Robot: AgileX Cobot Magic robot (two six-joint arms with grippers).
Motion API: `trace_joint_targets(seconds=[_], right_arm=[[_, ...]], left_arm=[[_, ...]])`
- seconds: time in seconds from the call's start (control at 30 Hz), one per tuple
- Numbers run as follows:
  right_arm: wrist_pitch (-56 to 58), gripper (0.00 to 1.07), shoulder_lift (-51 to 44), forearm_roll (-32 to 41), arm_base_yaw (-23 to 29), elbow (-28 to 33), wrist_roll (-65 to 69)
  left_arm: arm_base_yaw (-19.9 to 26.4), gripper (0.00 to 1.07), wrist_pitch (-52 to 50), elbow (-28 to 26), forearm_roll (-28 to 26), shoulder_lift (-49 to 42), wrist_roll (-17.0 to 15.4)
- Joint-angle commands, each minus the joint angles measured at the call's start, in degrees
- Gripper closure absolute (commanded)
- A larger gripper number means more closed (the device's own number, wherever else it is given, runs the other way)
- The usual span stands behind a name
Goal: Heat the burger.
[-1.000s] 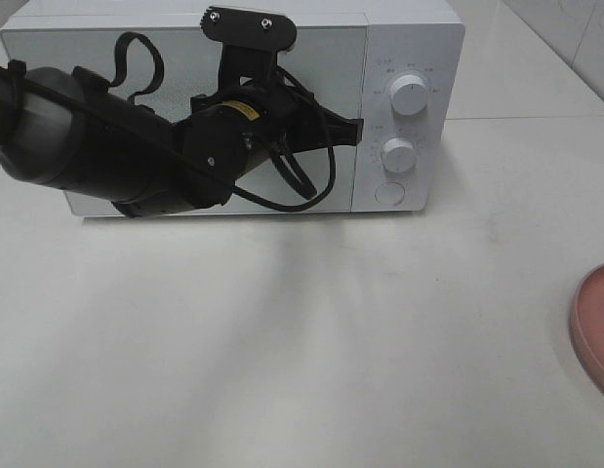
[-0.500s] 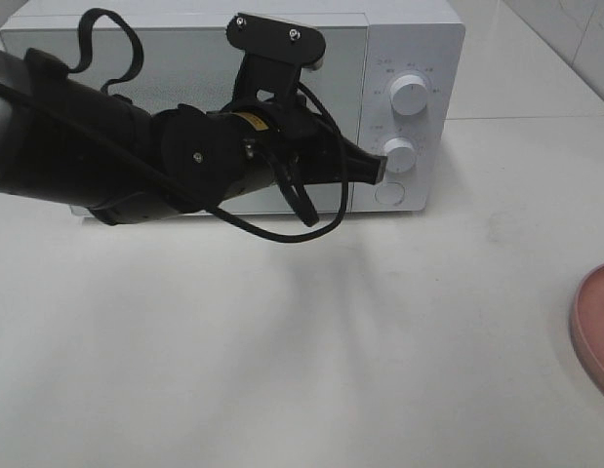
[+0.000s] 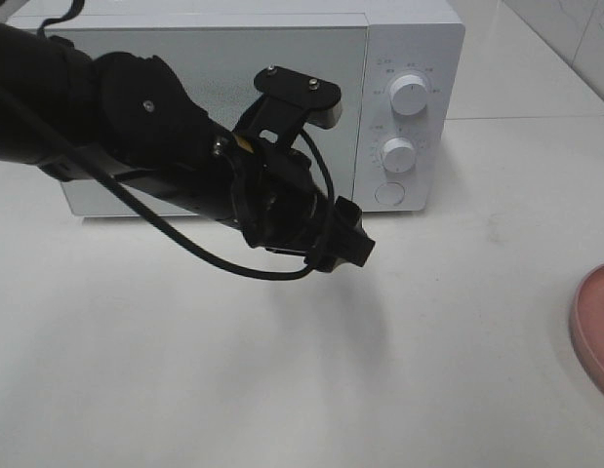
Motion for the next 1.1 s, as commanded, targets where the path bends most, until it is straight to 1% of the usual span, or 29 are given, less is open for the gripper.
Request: trace_joint_targets(seconds=[0.03,0.07,0.13,0.17,0.2,0.23,0.3,0.33,0.37,0.4,0.43,0.47,0.5,0.57,0.6,0.63,0.67,0.7,0.73,0.77,0.8,0.83,0.87,0.9,0.93,0.97,1.0,1.07,1.1], right_arm=[[-0.06,0.32,-1.49,0.17,-0.34,0.11,-0.23],[-0.06,0.32,-1.49,0.17,-0.34,0.11,-0.23],[-0.06,0.32,-1.49,0.17,-0.34,0.11,-0.23],[-0.06,0.32,-1.49,0.17,-0.34,0.11,-0.23],[-0.06,0.32,-1.49,0.17,-0.34,0.11,-0.23],[-0.06,0.32,-1.49,0.17,-0.34,0.11,-0.23],[-0.06,0.32,-1.49,0.17,-0.34,0.11,-0.23],[-0.06,0.32,-1.49,0.17,-0.34,0.11,-0.23],[-0.06,0.32,-1.49,0.17,-0.34,0.11,-0.23],[-0.06,0.32,-1.49,0.17,-0.34,0.11,-0.23],[-0.06,0.32,-1.49,0.17,-0.34,0.11,-0.23],[-0.06,0.32,-1.49,0.17,-0.34,0.11,-0.23],[-0.06,0.32,-1.49,0.17,-0.34,0.11,-0.23],[-0.06,0.32,-1.49,0.17,-0.34,0.11,-0.23],[-0.06,0.32,-1.49,0.17,-0.34,0.11,-0.23],[-0.06,0.32,-1.49,0.17,-0.34,0.11,-0.23],[-0.06,0.32,-1.49,0.17,-0.34,0.11,-0.23],[-0.06,0.32,-1.49,0.17,-0.34,0.11,-0.23],[-0.06,0.32,-1.49,0.17,-0.34,0.11,-0.23],[-0.06,0.32,-1.49,0.17,-0.34,0.11,-0.23],[-0.06,0.32,-1.49,0.17,-0.34,0.11,-0.23],[-0.06,0.32,-1.49,0.17,-0.34,0.11,-0.23],[-0.06,0.32,-1.49,0.17,-0.34,0.11,-0.23],[-0.06,0.32,-1.49,0.17,-0.34,0.11,-0.23],[-0.06,0.32,-1.49,0.17,-0.34,0.11,-0.23],[-0.06,0.32,-1.49,0.17,-0.34,0.11,-0.23],[-0.06,0.32,-1.49,0.17,-0.34,0.11,-0.23],[-0.06,0.32,-1.49,0.17,-0.34,0.11,-0.23],[-0.06,0.32,-1.49,0.17,-0.34,0.11,-0.23]], left_arm=[[3.67,0.05,11.23,-0.06,5.27,-2.35,-5.16],[3.67,0.05,11.23,-0.06,5.27,-2.35,-5.16],[6.76,0.05,18.05,-0.06,8.14,-3.84,-7.33],[6.76,0.05,18.05,-0.06,8.14,-3.84,-7.33],[7.85,0.05,20.4,-0.06,8.59,-4.41,-7.73],[10.2,0.05,25.04,-0.06,9.22,-5.67,-8.59],[11.12,0.05,26.76,-0.06,9.22,-6.36,-8.65],[13.12,0.05,30.83,-0.06,9.34,-7.62,-8.65],[13.12,0.05,30.83,-0.06,9.34,-7.62,-8.65],[15.18,0.05,35.41,-0.06,9.34,-9.11,-8.65],[15.18,0.05,35.41,-0.06,9.34,-9.11,-8.65],[16.33,0.05,37.64,-0.06,9.45,-9.63,-8.65],[18.39,0.05,41.6,-0.06,9.74,-11.0,-8.65],[19.31,0.05,43.77,-0.06,9.97,-11.63,-8.65],[21.43,0.05,46.93,-0.06,10.2,-12.83,-8.71],[21.43,0.05,46.93,-0.06,10.2,-12.83,-8.71],[23.89,0.05,49.56,-0.06,10.2,-13.98,-8.71],[25.21,0.05,50.53,-0.06,10.2,-14.67,-8.71],[25.21,0.05,50.53,-0.06,10.2,-14.67,-8.71],[27.67,0.05,51.85,0.11,10.54,-15.87,-8.65],[29.05,0.05,52.14,0.46,10.66,-16.73,-8.65],[29.05,0.05,52.14,0.46,10.66,-16.73,-8.65],[31.68,0.05,52.25,2.06,10.71,-18.85,-8.65],[33.23,0.05,52.37,3.15,10.71,-20.05,-8.65],[33.23,0.05,52.37,3.15,10.71,-20.05,-8.65],[35.87,0.05,52.43,5.39,10.89,-22.46,-8.65],[35.87,0.05,52.43,5.39,10.89,-22.46,-8.65],[41.37,0.05,52.48,10.08,11.0,-27.67,-9.51],[41.37,0.05,52.48,10.08,11.0,-27.67,-9.51]])
